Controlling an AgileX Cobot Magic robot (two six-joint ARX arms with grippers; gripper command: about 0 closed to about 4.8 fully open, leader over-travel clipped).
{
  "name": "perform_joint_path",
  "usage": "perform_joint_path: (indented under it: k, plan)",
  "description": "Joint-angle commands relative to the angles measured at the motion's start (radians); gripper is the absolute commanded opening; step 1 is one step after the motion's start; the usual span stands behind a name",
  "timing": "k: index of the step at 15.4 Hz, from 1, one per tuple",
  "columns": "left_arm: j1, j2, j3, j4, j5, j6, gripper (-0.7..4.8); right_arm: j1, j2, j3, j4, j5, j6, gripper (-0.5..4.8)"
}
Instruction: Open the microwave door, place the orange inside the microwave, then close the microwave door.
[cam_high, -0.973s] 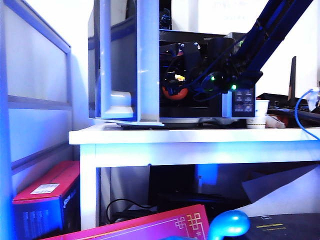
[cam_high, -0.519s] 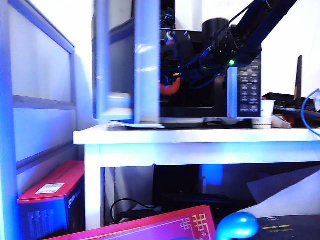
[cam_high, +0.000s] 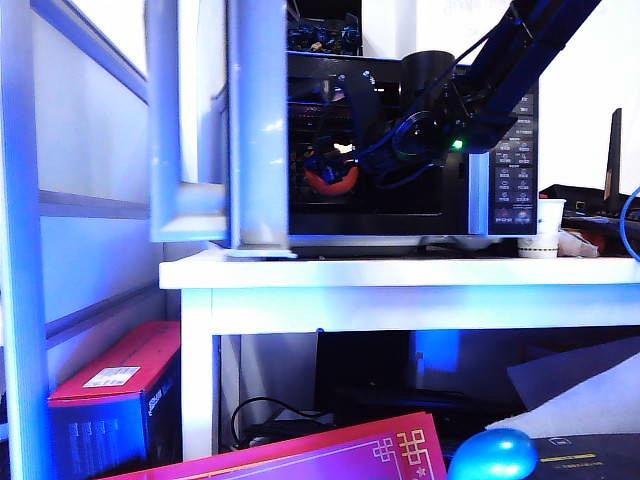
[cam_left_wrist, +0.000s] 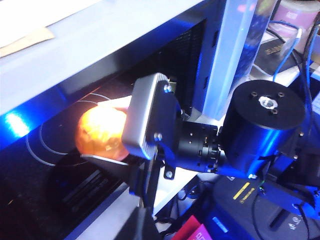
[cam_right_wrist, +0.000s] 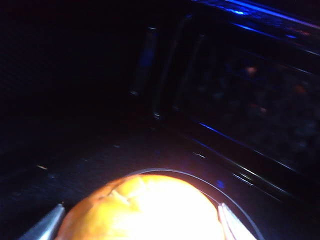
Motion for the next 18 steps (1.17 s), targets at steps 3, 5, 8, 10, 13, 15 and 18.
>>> perform_joint_path:
  k: [3,5,8,10,13,15,18]
  plan:
    - [0.003,0.021,-0.016,-0.101,0.048,-0.013,-0.03,-0.031,-0.005,0.01,0.023,0.043,0.011,0.8]
    - [0.002,0.021,-0.016,-0.101,0.048,-0.015,-0.03,-0.034,-0.004,0.011,0.027,0.043,0.017,0.8]
    - [0.002,0.021,-0.016,-0.102,0.049,-0.015,-0.03,-0.034,0.052,0.074,0.042,0.035,0.012,0.8]
    - [0.002,0.021,-0.016,-0.108,0.048,-0.015,-0.03,-0.034,0.096,0.137,0.035,0.036,0.013,0.8]
    - [0.002,0.021,-0.016,-0.109,0.048,-0.014,-0.03,-0.034,0.166,0.25,0.003,0.035,0.013,0.8]
    - [0.002,0.021,-0.016,-0.109,0.048,-0.015,-0.03,-0.034,0.207,0.314,-0.011,0.035,0.013,0.8]
    - [0.002,0.021,-0.016,-0.109,0.048,-0.015,-0.03,-0.032,0.257,0.389,-0.03,0.029,0.013,0.8]
